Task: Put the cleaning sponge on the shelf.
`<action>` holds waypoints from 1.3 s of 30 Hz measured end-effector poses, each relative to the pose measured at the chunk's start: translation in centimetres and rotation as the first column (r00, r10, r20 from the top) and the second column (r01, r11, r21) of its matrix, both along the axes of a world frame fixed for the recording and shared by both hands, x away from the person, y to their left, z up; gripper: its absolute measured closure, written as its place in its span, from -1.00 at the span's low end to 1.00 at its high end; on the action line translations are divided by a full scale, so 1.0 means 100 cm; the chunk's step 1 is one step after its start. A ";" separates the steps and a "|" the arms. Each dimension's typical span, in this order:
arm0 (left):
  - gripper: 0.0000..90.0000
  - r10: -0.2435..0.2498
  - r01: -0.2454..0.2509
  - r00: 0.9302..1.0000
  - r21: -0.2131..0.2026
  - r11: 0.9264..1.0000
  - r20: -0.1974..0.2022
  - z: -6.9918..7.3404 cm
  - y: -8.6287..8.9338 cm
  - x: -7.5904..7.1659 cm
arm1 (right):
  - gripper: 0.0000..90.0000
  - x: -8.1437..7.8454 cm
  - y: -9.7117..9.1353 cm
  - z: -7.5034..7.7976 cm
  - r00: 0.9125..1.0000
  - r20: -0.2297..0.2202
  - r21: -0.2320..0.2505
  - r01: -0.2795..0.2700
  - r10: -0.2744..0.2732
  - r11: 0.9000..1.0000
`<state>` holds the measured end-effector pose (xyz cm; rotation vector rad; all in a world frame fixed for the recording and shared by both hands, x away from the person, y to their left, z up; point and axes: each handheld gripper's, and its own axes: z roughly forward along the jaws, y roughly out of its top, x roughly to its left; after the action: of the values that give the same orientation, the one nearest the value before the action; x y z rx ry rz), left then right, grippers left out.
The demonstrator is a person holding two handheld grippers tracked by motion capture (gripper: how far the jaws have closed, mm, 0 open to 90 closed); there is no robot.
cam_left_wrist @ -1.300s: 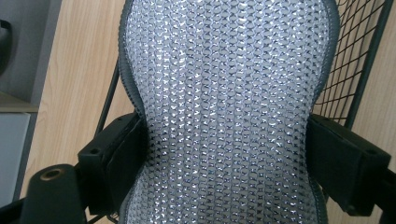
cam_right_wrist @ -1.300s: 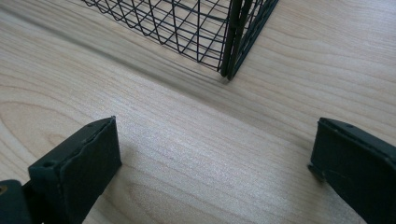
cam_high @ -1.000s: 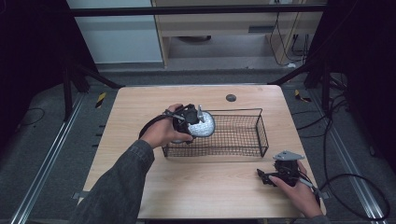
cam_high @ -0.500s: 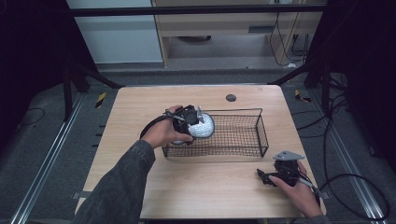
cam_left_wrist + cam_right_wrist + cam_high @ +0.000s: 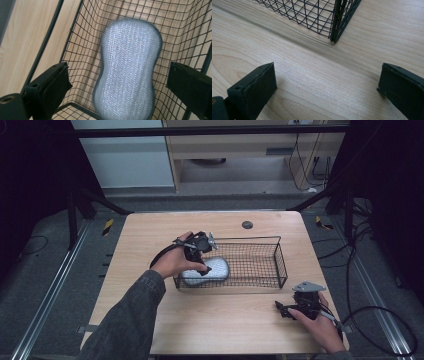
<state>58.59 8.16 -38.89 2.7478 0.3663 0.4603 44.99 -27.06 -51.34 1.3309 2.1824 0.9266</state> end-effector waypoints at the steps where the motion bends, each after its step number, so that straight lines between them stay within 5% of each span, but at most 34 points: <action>1: -0.91 0.003 -0.003 1.000 -0.003 1.000 -0.004 0.000 0.000 0.000 | -0.96 0.000 0.000 0.000 1.000 0.000 0.000 0.000 0.000 1.000; 39: -0.91 0.002 0.009 0.998 -0.153 0.988 0.071 0.020 -0.001 -0.037 | -0.96 0.000 0.000 0.000 1.000 0.000 0.002 0.001 -0.001 1.000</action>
<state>54.94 8.01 -36.85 2.5760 0.3634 0.5050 44.99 -27.05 -51.33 1.3326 2.1810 0.9293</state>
